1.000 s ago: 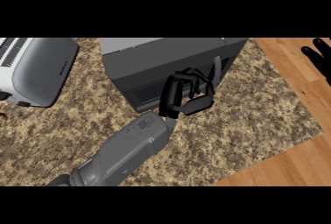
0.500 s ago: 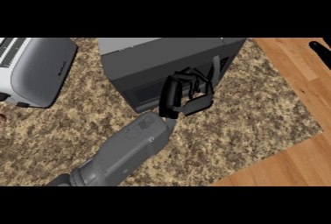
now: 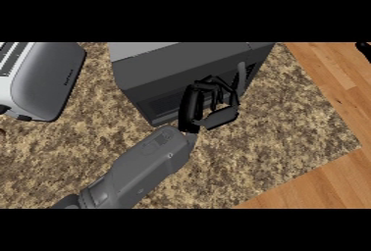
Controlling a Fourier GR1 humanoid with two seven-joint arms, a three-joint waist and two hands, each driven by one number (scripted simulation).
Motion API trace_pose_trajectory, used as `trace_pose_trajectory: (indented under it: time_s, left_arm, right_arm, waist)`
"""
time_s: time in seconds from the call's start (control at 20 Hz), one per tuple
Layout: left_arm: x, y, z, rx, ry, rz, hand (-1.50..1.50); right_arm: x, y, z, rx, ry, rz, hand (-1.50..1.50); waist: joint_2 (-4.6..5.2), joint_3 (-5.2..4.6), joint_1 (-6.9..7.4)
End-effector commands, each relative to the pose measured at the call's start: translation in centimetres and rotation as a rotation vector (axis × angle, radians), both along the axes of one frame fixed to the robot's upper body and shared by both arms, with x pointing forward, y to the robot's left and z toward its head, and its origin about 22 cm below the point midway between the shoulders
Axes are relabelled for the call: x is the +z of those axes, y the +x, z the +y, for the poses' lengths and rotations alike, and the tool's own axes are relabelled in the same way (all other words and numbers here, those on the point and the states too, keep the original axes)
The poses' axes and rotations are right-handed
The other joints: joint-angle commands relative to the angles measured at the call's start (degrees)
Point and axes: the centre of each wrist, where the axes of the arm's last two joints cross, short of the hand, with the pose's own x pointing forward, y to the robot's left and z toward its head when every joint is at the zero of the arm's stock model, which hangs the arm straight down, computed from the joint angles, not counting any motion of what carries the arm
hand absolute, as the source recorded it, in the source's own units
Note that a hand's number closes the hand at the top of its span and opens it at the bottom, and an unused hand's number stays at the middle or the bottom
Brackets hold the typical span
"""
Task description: Pick up the milk, place it into the microwave and close the microwave
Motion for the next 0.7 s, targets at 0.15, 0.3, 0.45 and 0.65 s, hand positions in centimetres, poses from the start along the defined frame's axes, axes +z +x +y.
trace_pose_trajectory:
  time_s: [0.15, 0.3, 0.45, 0.65]
  left_arm:
    - [0.99, 1.99, 0.35, 0.026, 0.003, 0.023, 1.5]
    - [1.2, 2.07, 0.21, 0.024, 0.0, 0.014, 1.5]
    - [0.79, 1.85, 0.26, 0.022, 0.002, 0.008, 1.5]
    - [1.0, 2.07, 0.26, 0.028, -0.01, 0.014, 1.5]
  right_arm:
    - [0.21, 0.21, 0.24, 0.063, -0.001, 0.003, -1.5]
    - [1.04, 0.3, 0.35, 0.095, -0.022, -0.006, -1.5]
    - [0.66, 0.33, 0.48, 0.115, -0.017, 0.009, -1.5]
    - [1.11, 0.3, -0.13, 0.115, -0.011, 0.005, -1.5]
  waist:
    - [1.13, -0.07, 0.23]
    - [0.89, -0.18, 0.38]
    - [1.25, -0.15, -0.17]
    - [1.08, -0.1, 0.03]
